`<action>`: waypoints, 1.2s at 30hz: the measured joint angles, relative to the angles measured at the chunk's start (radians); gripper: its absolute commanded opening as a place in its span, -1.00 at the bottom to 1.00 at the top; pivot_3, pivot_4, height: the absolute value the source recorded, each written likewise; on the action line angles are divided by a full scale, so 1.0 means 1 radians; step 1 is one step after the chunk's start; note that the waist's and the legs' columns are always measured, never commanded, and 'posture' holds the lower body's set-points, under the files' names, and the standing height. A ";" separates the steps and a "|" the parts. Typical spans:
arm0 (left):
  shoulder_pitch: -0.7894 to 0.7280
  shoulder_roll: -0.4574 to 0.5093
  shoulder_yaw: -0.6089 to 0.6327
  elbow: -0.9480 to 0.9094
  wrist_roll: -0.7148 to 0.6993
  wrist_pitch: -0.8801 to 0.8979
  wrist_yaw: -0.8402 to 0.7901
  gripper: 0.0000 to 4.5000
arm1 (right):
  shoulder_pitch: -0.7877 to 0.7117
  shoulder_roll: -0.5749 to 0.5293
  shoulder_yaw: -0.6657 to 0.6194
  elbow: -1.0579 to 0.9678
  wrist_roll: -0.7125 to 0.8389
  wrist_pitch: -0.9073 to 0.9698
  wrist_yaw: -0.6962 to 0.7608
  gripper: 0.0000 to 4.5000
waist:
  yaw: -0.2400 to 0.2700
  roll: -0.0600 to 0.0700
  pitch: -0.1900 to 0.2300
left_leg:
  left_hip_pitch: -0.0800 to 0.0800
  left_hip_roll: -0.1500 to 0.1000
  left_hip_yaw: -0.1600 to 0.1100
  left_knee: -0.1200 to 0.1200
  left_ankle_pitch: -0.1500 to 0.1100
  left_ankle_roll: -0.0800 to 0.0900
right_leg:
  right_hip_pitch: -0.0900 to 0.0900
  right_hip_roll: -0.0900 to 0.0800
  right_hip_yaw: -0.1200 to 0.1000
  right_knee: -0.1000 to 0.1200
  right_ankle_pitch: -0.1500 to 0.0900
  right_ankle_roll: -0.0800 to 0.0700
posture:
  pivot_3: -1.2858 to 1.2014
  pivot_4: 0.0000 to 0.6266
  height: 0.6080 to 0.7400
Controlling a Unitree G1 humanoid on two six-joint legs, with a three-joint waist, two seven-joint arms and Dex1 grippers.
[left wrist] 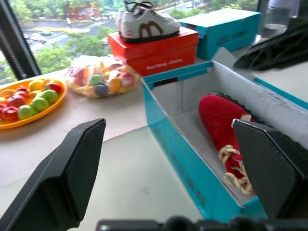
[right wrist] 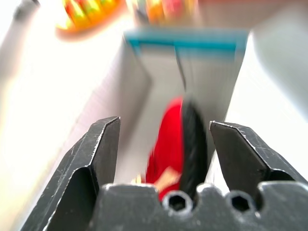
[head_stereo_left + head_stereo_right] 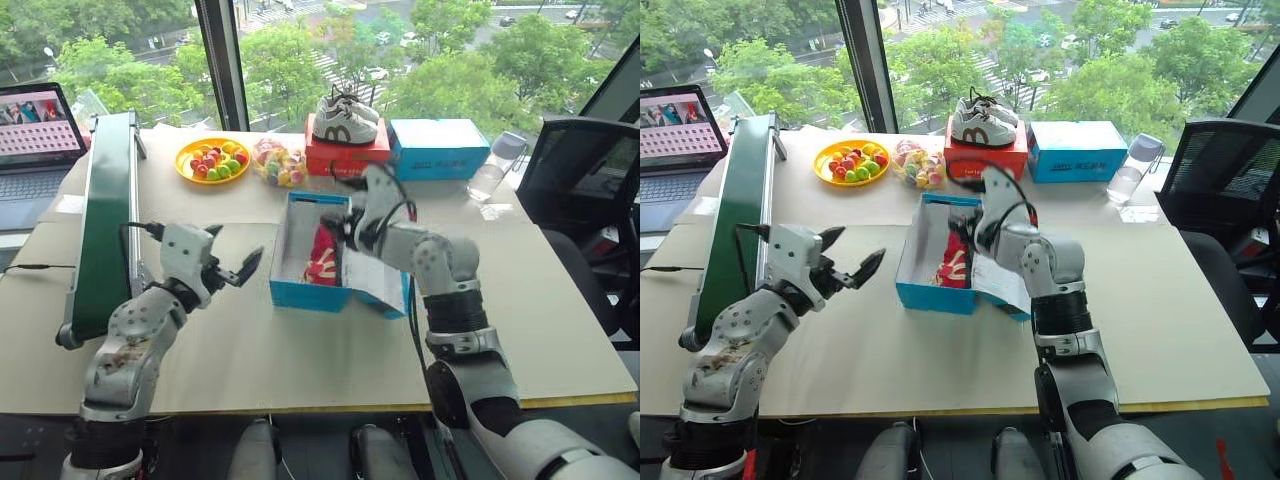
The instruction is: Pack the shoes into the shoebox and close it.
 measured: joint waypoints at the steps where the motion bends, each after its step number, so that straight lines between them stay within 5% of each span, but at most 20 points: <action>1: -0.006 -0.004 0.024 0.020 0.012 -0.001 0.027 1.00 | -0.005 -0.006 0.010 -0.032 -0.007 -0.028 0.030 0.59 | 0.000 0.000 0.000 | 0.000 0.000 0.000 0.000 0.000 0.000 | 0.000 0.000 0.000 0.000 0.000 0.000 | 0.03 -0.52 1.00; 5: -0.042 -0.026 0.102 0.114 0.046 0.000 0.145 1.00 | 0.030 -0.020 0.089 -0.158 0.009 -0.156 0.272 0.59 | -0.001 0.000 0.000 | 0.000 0.000 0.000 0.000 0.000 0.000 | 0.000 0.000 0.000 0.000 0.000 0.000 | 0.03 -0.52 1.00; 10: -0.085 -0.057 0.234 0.228 0.077 0.074 0.341 1.00 | 0.219 -0.210 0.293 -0.387 0.045 -0.270 0.698 0.59 | 0.008 -0.001 0.000 | 0.000 0.000 -0.001 0.002 0.000 0.000 | 0.002 0.000 -0.001 0.000 0.000 0.001 | 0.03 -0.52 1.00; 14: -0.074 -0.059 0.273 0.272 0.091 0.134 0.398 1.00 | 0.315 -0.314 0.390 -0.379 -0.045 -0.368 0.843 0.59 | 0.006 -0.001 0.000 | 0.001 0.000 0.000 0.002 -0.003 -0.005 | 0.001 0.000 -0.001 0.000 0.002 -0.001 | 0.03 -0.52 1.00; 16: -0.071 -0.061 0.278 0.275 0.091 0.158 0.413 1.00 | 0.345 -0.321 0.414 -0.355 -0.098 -0.425 0.866 0.59 | 0.005 -0.002 -0.001 | 0.003 0.001 0.000 0.002 -0.004 -0.008 | 0.002 0.000 -0.002 0.000 0.003 -0.001 | 0.03 -0.52 1.00; 20: -0.070 -0.061 0.290 0.275 0.091 0.170 0.423 1.00 | 0.388 -0.305 0.431 -0.313 -0.157 -0.475 0.874 0.98 | 0.004 -0.002 -0.001 | 0.003 0.001 0.000 0.002 -0.004 -0.009 | 0.002 0.000 -0.002 0.000 0.003 -0.001 | 0.03 -0.52 1.00; 36: -0.059 -0.043 0.281 0.276 0.097 0.218 0.396 1.00 | 0.404 -0.188 0.421 -0.249 -0.311 -0.568 0.786 0.98 | 0.005 -0.002 -0.001 | 0.003 0.001 0.000 0.001 -0.004 -0.010 | 0.002 0.000 -0.002 0.000 0.003 -0.002 | 0.03 -0.52 1.00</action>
